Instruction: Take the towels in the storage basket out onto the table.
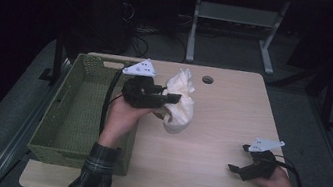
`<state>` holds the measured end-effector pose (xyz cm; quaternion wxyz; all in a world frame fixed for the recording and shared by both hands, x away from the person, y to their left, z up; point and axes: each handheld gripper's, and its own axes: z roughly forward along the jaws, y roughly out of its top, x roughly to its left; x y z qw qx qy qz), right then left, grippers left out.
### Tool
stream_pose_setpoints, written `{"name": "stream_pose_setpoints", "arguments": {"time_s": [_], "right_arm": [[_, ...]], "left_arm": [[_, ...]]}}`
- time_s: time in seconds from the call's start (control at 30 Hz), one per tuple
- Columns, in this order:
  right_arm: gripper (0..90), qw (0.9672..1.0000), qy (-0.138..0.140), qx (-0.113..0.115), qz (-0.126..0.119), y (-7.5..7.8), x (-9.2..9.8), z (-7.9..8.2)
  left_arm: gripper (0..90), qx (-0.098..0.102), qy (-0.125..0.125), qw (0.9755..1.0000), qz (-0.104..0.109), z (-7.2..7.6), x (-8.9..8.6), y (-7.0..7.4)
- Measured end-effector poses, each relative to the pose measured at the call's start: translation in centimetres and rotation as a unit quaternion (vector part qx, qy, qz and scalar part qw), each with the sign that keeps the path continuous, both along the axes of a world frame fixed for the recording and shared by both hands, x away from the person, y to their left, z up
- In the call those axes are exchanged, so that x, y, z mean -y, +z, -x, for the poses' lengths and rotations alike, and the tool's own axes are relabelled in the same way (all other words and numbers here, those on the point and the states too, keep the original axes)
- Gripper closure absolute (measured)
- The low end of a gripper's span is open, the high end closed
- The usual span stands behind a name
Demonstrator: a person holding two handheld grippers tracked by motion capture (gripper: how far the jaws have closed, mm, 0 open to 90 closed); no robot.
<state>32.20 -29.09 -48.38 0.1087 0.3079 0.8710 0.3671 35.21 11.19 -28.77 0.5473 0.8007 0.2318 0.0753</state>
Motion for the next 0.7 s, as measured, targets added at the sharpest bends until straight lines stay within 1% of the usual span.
{"name": "stream_pose_setpoints", "arguments": {"time_s": [0.1,0.2,0.23,0.27,0.37,0.5,0.57,0.7], "right_arm": [[1.9,1.0,0.0,0.0,0.0,0.0,0.0,0.0],[1.9,1.0,-0.001,0.0,0.0,0.0,0.0,0.0],[1.9,1.0,-0.001,0.0,0.0,0.0,0.0,0.0],[1.9,1.0,0.0,0.0,0.0,0.0,0.0,0.0],[1.9,1.0,-0.001,-0.001,0.0,0.0,0.0,0.0],[1.9,1.0,-0.001,0.0,0.0,0.0,0.0,0.0],[1.9,1.0,-0.001,0.0,0.0,0.0,0.0,0.0],[1.9,1.0,-0.001,0.0,0.0,0.0,0.0,0.0]], "left_arm": [[70.5,-0.002,-0.003,1.0,-0.002,0.1,1.1,-0.5],[70.5,-0.001,-0.009,0.9999,-0.009,0.2,2.1,-1.1],[70.6,-0.001,-0.009,0.9999,-0.009,0.2,2.1,-1.1],[70.5,-0.002,-0.014,0.9998,-0.013,0.2,2.7,-1.4],[70.5,-0.006,-0.02,0.9997,-0.014,0.3,3.6,-2.0],[70.5,-0.004,-0.021,0.9992,-0.035,0.5,4.6,-2.6],[70.5,-0.006,-0.023,0.9988,-0.044,0.5,5.2,-3.0],[70.5,-0.013,-0.025,0.9982,-0.052,0.5,6.1,-3.9]]}}
